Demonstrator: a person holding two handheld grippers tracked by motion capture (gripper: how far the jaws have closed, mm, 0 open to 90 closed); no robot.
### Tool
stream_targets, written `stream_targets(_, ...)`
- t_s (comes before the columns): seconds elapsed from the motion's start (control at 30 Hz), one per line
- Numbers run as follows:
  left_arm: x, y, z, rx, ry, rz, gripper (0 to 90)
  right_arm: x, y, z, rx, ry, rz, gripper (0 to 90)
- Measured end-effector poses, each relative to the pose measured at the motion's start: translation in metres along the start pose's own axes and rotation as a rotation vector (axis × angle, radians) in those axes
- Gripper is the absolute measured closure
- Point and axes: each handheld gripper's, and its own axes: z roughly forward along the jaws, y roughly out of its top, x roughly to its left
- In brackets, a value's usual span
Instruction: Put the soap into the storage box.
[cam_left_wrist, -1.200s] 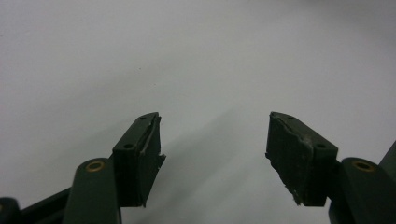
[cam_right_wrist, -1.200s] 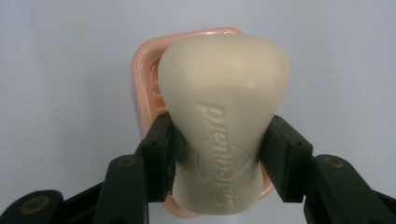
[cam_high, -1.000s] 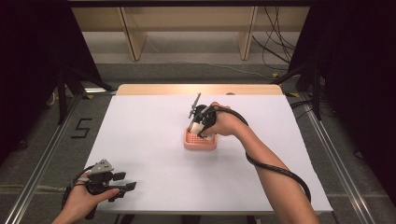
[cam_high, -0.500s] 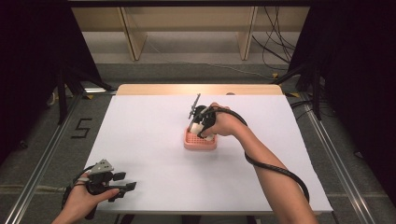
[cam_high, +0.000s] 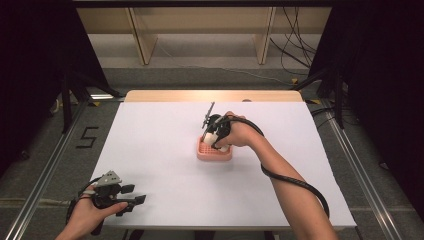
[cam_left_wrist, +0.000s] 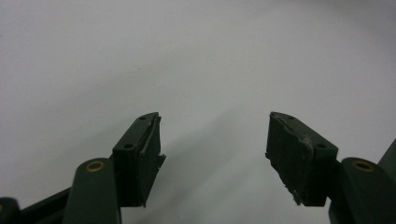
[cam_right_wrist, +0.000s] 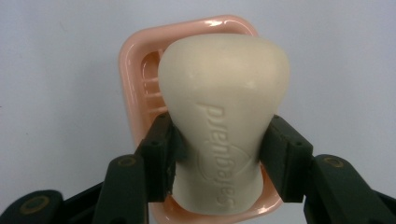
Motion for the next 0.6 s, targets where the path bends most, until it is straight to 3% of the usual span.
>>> stream_targets(0.07, 0.0, 0.0, 0.0, -0.001, 0.0, 0.0, 34.9, -0.004, -0.0006, 0.0026, -0.017, -0.005, -0.053, 50.3)
stream_targets(0.1, 0.0011, 0.0002, -0.0003, 0.012, 0.011, 0.011, 34.9, -0.0012, -0.0011, 0.0027, -0.003, 0.002, -0.006, 50.3)
stream_targets(0.17, 0.0008, 0.0, 0.0, 0.014, 0.012, 0.001, 34.9, 0.0004, -0.0015, 0.0038, 0.01, 0.007, 0.023, 50.2)
stream_targets(0.27, 0.0002, 0.0, -0.0001, 0.0, -0.002, 0.002, 34.9, -0.0008, -0.001, 0.0038, 0.008, -0.003, 0.014, 50.3)
stream_targets(0.33, 0.001, 0.0001, -0.0002, 0.01, 0.011, 0.009, 34.9, -0.0016, -0.0008, 0.0043, 0.003, -0.005, 0.005, 50.3)
stream_targets(0.37, 0.0, -0.0001, -0.0002, 0.004, 0.002, -0.006, 34.9, 0.0011, -0.0008, 0.0036, 0.015, 0.002, 0.049, 50.3)
stream_targets(0.4, 0.0003, -0.0001, -0.0002, 0.004, 0.004, -0.002, 34.9, 0.0011, -0.0008, 0.0036, 0.015, 0.002, 0.049, 50.3)
stream_targets(0.5, 0.0002, -0.0001, -0.0001, 0.0, -0.001, 0.001, 34.9, -0.0019, -0.0013, 0.0059, -0.005, -0.005, -0.01, 50.3)
stream_targets(0.6, 0.0004, 0.0, -0.0003, 0.006, 0.003, 0.002, 34.9, 0.0014, -0.0021, 0.0083, 0.003, 0.007, 0.018, 50.2)
